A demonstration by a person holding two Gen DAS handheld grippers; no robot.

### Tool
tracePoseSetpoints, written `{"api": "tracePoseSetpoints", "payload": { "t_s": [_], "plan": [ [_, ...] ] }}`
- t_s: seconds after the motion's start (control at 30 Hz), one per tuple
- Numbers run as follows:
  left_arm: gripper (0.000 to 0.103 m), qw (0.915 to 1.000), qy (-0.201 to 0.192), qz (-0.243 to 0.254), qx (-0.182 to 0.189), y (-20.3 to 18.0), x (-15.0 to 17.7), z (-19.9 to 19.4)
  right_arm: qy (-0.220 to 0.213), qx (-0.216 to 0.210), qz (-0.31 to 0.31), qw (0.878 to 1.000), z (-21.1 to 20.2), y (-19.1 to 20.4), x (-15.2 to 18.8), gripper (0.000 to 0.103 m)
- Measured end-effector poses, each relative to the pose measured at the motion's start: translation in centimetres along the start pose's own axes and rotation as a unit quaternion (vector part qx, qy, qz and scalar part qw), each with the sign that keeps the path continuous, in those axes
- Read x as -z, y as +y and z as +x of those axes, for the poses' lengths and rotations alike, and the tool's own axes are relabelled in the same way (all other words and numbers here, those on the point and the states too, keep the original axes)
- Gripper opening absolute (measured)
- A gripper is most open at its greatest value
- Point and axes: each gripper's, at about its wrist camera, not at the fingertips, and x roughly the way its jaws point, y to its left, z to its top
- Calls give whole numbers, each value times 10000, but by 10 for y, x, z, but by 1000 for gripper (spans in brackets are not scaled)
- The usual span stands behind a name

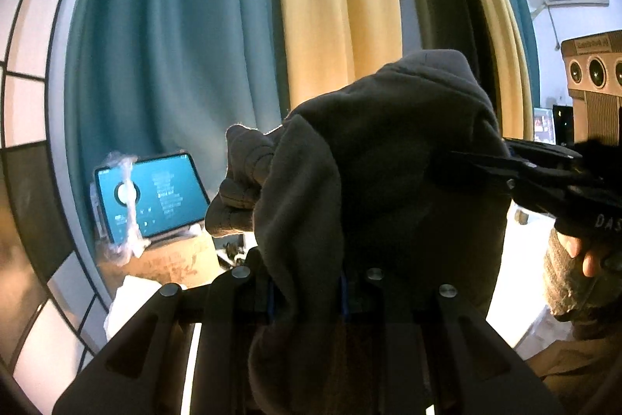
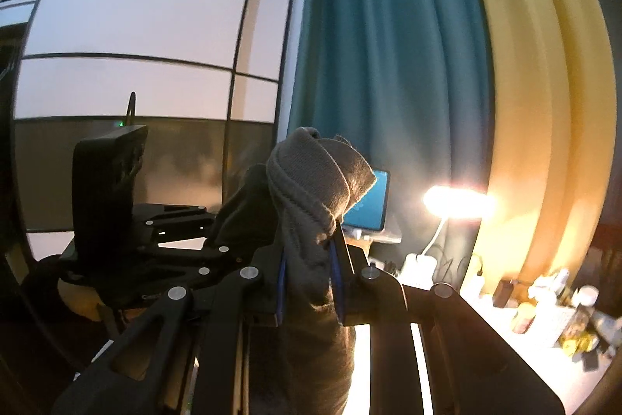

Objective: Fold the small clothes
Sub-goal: 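Lift the folded shirt with both grippers and hold it up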

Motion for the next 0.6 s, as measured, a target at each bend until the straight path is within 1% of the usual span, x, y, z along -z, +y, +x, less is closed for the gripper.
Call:
{"api": "tracePoseSetpoints", "payload": {
  "t_s": [0.17,0.37,0.5,0.6],
  "plan": [
    [21,9995,289,-37,97,0,10,17,259,93,224,9994,13,-12,17,20],
    [21,9981,566,8,228,-8,16,48,528,359,580,9963,30,-46,36,20],
    [21,9963,761,1,392,-11,19,73,684,492,782,9934,41,-62,49,20],
    [21,9950,882,12,462,-14,21,84,786,566,888,9913,47,-71,58,20]
  ]
}}
